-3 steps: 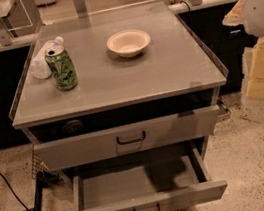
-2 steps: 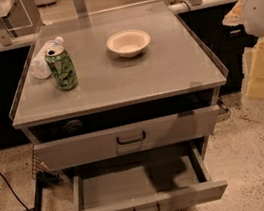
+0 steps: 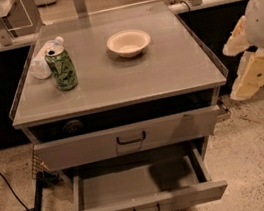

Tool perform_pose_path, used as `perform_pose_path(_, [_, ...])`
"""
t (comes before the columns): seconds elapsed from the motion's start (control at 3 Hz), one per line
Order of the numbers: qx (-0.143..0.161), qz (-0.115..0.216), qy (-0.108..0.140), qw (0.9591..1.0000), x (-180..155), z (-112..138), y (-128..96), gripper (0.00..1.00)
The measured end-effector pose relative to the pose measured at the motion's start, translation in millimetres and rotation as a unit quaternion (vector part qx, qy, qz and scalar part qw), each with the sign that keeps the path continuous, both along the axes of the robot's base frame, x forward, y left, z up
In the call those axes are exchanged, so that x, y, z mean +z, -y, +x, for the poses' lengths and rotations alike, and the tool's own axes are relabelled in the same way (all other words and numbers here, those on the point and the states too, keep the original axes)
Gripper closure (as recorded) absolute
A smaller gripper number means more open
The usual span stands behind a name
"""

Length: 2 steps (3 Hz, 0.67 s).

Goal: Close middle drawer

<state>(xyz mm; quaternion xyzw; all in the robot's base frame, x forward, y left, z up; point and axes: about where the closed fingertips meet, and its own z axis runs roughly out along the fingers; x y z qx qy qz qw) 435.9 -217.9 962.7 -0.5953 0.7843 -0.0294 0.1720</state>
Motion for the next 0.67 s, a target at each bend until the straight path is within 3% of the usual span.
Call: perform_pose_path(0.67, [-0.013,0.046,-0.021,0.9987,-84.0,-20.5,-5.4,0.83])
